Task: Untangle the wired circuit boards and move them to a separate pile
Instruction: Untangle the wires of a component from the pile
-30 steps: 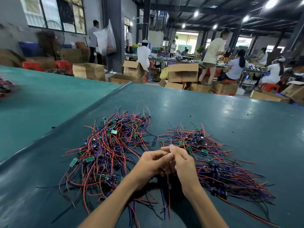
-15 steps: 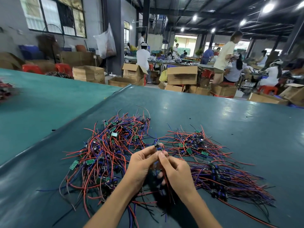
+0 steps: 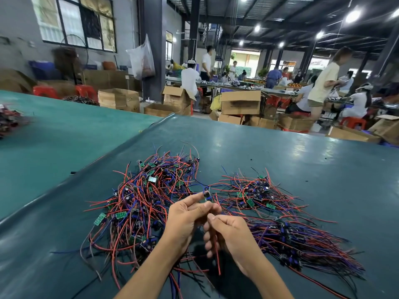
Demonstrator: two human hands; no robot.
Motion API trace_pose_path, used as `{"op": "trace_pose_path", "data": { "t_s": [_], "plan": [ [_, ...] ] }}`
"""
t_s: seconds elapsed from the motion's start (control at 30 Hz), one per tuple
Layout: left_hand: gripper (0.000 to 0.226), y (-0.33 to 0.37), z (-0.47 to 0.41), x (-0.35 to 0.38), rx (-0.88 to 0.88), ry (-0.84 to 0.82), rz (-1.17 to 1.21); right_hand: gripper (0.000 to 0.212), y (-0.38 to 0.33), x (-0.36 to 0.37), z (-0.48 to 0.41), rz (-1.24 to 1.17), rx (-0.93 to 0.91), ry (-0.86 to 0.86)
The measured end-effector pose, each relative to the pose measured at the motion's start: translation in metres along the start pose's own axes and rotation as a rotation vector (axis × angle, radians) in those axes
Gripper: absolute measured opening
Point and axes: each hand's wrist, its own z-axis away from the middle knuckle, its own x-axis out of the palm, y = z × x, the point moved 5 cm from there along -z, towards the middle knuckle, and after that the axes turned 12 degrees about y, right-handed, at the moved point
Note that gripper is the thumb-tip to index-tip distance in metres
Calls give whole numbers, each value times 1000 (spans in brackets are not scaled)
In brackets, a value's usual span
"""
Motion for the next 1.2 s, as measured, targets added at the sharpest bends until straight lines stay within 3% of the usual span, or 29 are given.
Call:
{"op": "trace_pose_path", "data": {
  "t_s": [0.37,0.7,0.9,1.1,1.2],
  "plan": [
    [40,6,-10,-12,109,132,-18,36,2,2,31,26,-12,16],
    [39,9,-3,-10,178,129,-141,42,11,-14,43,260,-228,119],
    [33,11,3,-2,280,83,-282,49,10,-17,55,362,-511,294],
    [25,18,5,-3,393,101,-331,60,1,-30,68,213,-528,558],
    [20,22,5,-4,405,97,-299,54,-9,-34,77,251,-650,654]
  ]
}}
